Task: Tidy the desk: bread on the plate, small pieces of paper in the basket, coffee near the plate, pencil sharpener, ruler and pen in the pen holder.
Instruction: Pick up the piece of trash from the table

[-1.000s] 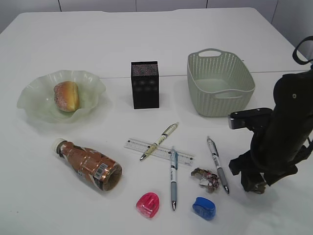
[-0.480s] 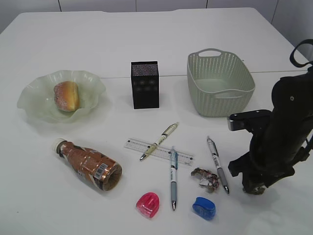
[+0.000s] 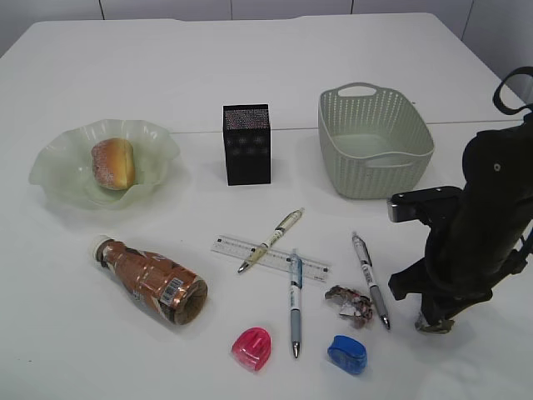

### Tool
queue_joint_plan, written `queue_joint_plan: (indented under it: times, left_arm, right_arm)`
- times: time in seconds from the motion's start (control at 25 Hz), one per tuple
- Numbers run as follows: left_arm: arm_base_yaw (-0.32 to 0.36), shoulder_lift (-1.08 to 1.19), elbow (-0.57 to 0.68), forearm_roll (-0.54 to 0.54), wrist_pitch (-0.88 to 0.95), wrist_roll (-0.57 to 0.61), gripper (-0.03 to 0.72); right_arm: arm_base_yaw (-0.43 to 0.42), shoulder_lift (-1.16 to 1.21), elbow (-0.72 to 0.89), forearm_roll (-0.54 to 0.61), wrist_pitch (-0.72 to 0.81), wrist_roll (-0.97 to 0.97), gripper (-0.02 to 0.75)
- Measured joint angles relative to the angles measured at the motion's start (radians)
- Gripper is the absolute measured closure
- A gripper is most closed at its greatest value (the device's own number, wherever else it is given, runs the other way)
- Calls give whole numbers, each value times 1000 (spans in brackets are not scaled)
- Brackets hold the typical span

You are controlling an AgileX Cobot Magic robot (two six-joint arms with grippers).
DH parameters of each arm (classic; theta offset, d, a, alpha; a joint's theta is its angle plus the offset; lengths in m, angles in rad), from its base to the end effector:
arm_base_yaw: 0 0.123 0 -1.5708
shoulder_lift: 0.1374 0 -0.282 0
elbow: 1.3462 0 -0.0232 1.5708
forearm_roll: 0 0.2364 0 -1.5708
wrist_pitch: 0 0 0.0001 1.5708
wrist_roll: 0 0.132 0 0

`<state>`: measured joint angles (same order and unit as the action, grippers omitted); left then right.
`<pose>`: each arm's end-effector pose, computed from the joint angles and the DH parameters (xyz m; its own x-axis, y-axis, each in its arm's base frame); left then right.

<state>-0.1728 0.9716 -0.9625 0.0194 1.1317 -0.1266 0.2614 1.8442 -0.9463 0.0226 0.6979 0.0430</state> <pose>0.1712 -0.0275 0.3023 -0.8695 0.0319 -0.4928 0.0611 0.9972 -0.0432 0.2897 0.0795 0.0944 -0.9780 -0.1993 -0.0613 -0.2007 0.9795 0.0182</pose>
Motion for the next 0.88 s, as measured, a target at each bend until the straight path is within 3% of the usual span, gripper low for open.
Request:
queue_joint_plan:
  times: [0.6, 0.88]
  left_arm:
    - [0, 0, 0, 0, -18, 0, 191]
    - [0, 0, 0, 0, -22, 0, 191]
  right_arm:
    - [0, -111, -10, 20, -2, 2, 617]
    - [0, -142, -222, 33, 3, 2, 617]
